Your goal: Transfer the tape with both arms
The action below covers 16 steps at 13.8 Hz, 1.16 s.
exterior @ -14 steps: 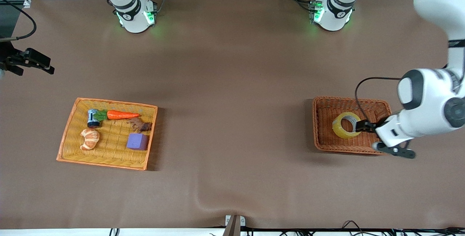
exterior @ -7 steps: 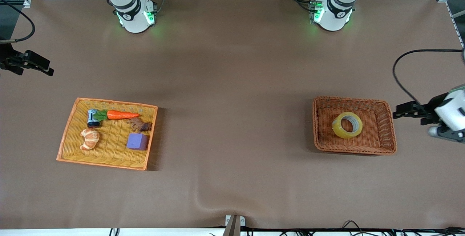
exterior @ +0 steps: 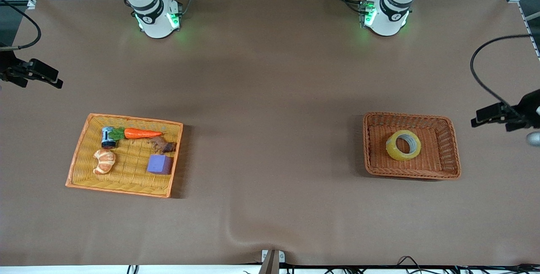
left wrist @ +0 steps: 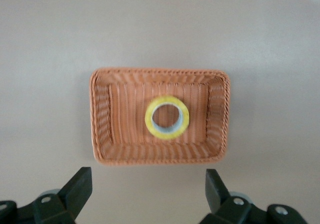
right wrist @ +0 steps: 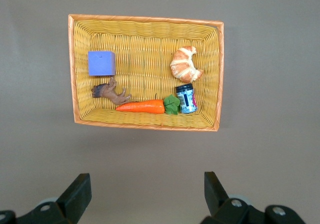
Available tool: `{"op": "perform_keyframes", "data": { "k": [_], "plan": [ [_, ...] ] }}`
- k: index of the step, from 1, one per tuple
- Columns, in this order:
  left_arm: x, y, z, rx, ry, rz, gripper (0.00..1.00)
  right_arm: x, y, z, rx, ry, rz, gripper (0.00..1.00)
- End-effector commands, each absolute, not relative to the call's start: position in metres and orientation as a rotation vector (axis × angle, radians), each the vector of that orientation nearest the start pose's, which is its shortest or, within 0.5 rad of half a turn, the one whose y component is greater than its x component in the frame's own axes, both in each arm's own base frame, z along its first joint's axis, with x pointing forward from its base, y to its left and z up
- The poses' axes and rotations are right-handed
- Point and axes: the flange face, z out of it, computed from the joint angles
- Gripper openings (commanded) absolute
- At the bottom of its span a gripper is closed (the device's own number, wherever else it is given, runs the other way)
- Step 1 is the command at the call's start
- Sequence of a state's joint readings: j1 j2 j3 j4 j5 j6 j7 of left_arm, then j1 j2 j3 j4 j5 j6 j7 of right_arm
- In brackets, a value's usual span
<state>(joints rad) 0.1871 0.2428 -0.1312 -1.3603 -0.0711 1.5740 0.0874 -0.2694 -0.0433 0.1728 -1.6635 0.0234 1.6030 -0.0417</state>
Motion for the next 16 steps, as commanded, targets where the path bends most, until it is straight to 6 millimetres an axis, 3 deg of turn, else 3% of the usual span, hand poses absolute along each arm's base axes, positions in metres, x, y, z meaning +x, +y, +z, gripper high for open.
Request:
{"op": "perform_keyframes", "data": {
  "k": [1,4,6,8,10,13,16],
  "plan": [
    [0.599,0.032,0.611,-3.245,-0.088,0.072,1.0,0.544,-0.05,0.613,-3.131,0.118,0.015,1.0],
    [0.583,0.017,0.635,-3.24,-0.062,0.018,1.0,0.544,-0.051,0.615,-3.129,0.128,0.012,1.0],
    [0.563,-0.005,0.639,-3.231,-0.022,0.064,1.0,0.544,-0.052,0.616,-3.129,0.133,0.007,1.0],
    [0.55,-0.014,0.642,-3.224,-0.024,0.072,1.0,0.544,-0.05,0.616,-3.129,0.128,0.007,1.0],
    [0.539,-0.018,0.638,-3.221,-0.018,0.092,1.0,0.544,-0.051,0.616,-3.129,0.13,0.007,1.0],
    [0.539,-0.01,0.627,-3.221,-0.035,0.118,1.0,0.544,-0.052,0.616,-3.129,0.13,0.005,1.0],
    [0.528,-0.015,0.633,-3.221,-0.012,0.106,1.0,0.544,-0.051,0.616,-3.129,0.128,0.002,1.0]
  ]
}}
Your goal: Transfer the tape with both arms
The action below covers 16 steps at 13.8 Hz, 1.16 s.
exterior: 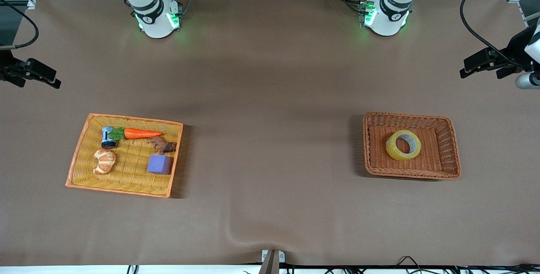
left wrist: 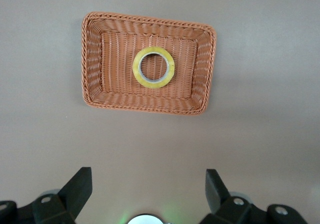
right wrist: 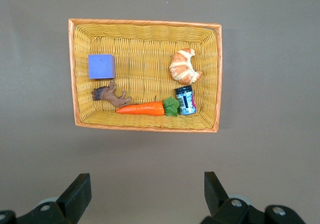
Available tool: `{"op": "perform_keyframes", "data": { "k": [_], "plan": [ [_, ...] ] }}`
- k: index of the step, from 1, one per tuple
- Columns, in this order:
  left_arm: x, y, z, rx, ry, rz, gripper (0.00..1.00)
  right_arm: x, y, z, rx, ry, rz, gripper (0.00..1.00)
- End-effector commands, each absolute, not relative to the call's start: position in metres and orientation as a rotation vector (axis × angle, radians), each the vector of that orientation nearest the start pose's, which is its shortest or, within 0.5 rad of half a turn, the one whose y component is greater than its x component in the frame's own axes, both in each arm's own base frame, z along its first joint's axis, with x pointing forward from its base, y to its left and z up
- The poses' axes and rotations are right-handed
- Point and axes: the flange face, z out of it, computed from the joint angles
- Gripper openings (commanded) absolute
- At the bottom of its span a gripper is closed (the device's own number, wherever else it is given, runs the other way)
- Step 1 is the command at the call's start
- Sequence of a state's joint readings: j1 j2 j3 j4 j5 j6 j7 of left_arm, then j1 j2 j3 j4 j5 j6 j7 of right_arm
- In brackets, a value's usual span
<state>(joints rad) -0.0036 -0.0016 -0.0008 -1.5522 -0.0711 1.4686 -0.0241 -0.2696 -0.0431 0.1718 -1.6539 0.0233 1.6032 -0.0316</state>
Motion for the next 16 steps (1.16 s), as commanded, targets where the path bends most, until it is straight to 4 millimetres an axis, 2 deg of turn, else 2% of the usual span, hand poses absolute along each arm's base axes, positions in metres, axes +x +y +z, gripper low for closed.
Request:
{"op": "perform_keyframes", "data": {
  "k": [1,5,9,12,16],
  "plan": [
    [0.525,-0.019,0.637,-3.221,0.001,0.094,1.0,0.544,-0.051,0.616,-3.129,0.13,0.002,1.0],
    [0.526,-0.029,0.64,-3.109,0.059,0.067,1.0,0.545,-0.05,0.616,-3.129,0.123,0.0,1.0],
    [0.532,-0.03,0.636,-3.102,0.075,0.074,1.0,0.545,-0.049,0.616,-3.129,0.121,0.002,1.0],
    [0.539,-0.031,0.646,-3.103,0.074,0.038,1.0,0.545,-0.048,0.616,-3.13,0.118,0.0,1.0],
    [0.538,-0.031,0.646,-3.103,0.07,0.04,1.0,0.545,-0.049,0.616,-3.13,0.121,0.0,1.0]
  ]
}}
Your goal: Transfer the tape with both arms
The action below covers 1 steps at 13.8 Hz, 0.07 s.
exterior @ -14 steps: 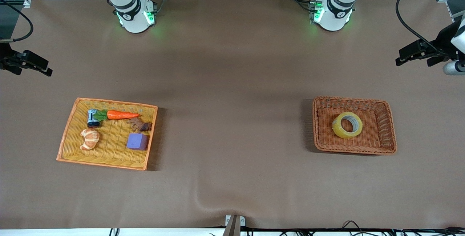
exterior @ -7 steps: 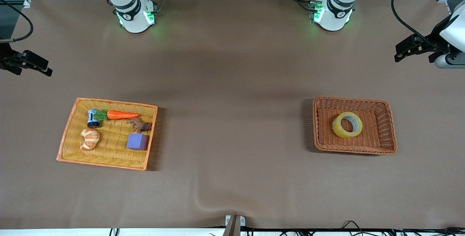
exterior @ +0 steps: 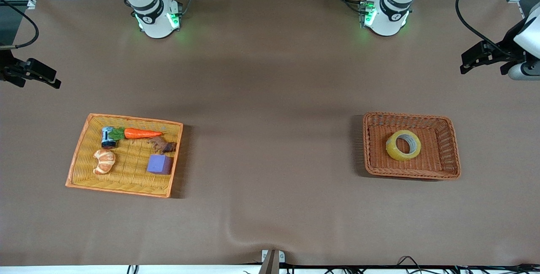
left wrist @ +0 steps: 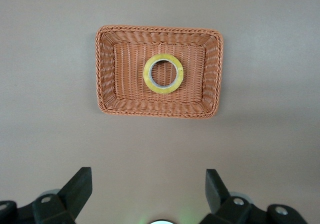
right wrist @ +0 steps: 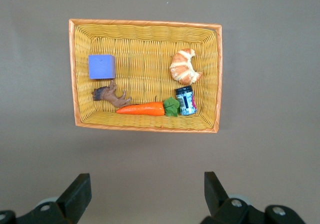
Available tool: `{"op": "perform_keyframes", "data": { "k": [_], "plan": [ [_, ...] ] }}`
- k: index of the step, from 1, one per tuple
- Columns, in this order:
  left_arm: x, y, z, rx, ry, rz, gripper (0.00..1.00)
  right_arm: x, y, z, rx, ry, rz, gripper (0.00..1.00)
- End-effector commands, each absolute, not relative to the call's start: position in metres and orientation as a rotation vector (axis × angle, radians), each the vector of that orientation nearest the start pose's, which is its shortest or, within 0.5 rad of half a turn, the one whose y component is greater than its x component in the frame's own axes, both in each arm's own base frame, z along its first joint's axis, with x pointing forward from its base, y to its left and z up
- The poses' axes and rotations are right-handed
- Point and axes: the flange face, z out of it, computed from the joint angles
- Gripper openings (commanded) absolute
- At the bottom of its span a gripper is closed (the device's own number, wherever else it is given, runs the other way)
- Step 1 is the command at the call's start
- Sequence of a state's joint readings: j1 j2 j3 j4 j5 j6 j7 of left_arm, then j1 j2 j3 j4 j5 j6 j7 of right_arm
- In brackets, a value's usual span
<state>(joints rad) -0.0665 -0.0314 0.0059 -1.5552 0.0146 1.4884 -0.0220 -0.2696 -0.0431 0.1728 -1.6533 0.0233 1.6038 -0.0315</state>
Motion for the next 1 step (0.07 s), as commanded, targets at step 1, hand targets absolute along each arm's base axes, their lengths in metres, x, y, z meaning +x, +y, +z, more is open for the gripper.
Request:
{"op": "perform_keyframes", "data": {
  "k": [1],
  "plan": [
    [0.5383,-0.0321,0.6461,-3.103,0.072,0.04,1.0,0.5449,-0.0488,0.616,-3.13,0.121,0.0,1.0]
  ]
}}
